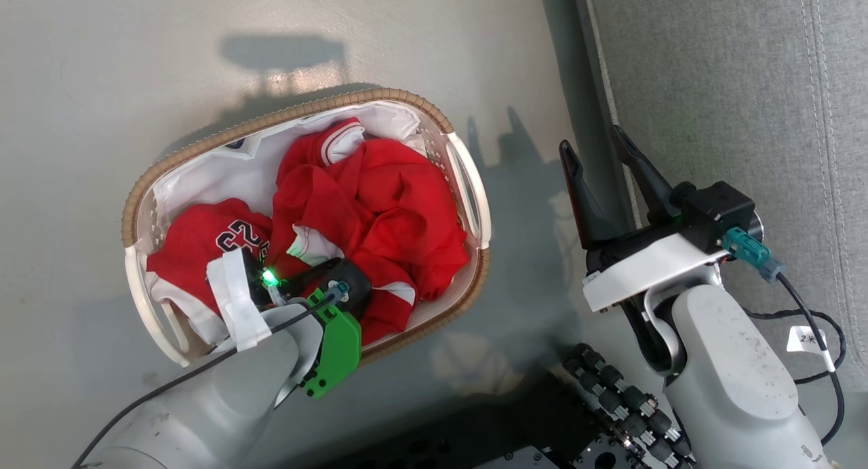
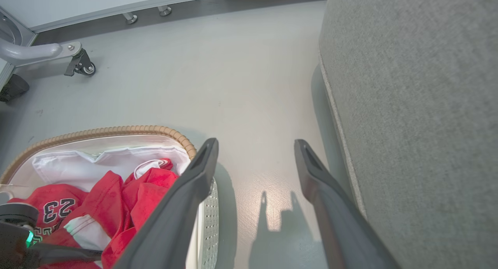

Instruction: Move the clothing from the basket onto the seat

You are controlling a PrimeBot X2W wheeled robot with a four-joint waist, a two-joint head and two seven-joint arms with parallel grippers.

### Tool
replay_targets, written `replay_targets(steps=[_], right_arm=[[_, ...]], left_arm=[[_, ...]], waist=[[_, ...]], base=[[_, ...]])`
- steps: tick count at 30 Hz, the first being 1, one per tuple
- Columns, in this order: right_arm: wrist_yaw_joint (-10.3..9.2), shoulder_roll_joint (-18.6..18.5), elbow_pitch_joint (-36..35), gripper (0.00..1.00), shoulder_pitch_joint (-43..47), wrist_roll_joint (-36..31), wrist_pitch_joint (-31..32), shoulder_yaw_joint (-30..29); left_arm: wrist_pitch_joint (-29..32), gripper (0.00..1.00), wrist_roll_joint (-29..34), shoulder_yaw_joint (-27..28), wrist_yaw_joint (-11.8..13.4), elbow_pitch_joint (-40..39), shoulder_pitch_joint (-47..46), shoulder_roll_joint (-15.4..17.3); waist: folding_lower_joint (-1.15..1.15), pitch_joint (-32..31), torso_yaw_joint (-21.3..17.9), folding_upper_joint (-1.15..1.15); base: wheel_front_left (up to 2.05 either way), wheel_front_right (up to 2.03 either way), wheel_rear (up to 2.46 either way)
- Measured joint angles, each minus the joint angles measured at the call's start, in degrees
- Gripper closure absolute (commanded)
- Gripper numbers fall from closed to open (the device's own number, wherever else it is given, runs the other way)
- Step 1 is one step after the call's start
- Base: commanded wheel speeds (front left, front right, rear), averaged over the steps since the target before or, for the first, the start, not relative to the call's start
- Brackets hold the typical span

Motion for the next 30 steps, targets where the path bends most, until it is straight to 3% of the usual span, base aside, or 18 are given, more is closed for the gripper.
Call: replay_targets(steps=[6,7,8,18,24,30], right_arm=[[0.00,-0.01,0.16,0.00,0.31,-0.18,0.00,-0.08],[0.00,-0.01,0.25,0.00,0.36,-0.31,0.00,-0.09],[0.00,-0.01,0.27,0.00,0.38,-0.35,0.00,-0.11],[0.00,0.00,1.52,0.00,0.10,0.04,-0.01,0.05],[0.00,0.00,2.72,0.00,0.08,0.04,-0.01,-0.03],[0.00,0.01,4.04,0.00,0.63,-0.25,-0.01,-0.35]], left_arm=[[-3.23,0.00,2.77,-0.02,0.00,3.07,-0.41,-0.86],[-3.71,0.28,2.78,-0.04,0.00,3.60,-0.54,-1.11],[-3.96,1.00,2.78,-0.03,0.00,4.09,-0.66,-1.42],[-7.37,1.00,1.58,-0.01,0.00,6.15,-0.71,-2.10],[-8.95,1.00,-2.19,0.19,0.00,5.41,-0.46,-2.94],[-9.23,1.00,-3.35,5.70,0.00,-0.81,1.46,-2.99]], waist=[[0.00,0.06,0.39,0.01],[0.00,0.08,0.46,0.00],[0.00,0.08,0.51,0.00],[0.00,-1.73,0.44,0.00],[0.00,-4.86,0.55,0.00],[0.00,-9.22,0.89,0.00]], base=[[0.00,0.00,0.00],[0.00,0.00,0.00],[0.00,0.00,0.00],[0.00,0.00,0.00],[0.00,0.00,0.00],[0.00,0.00,0.00]])
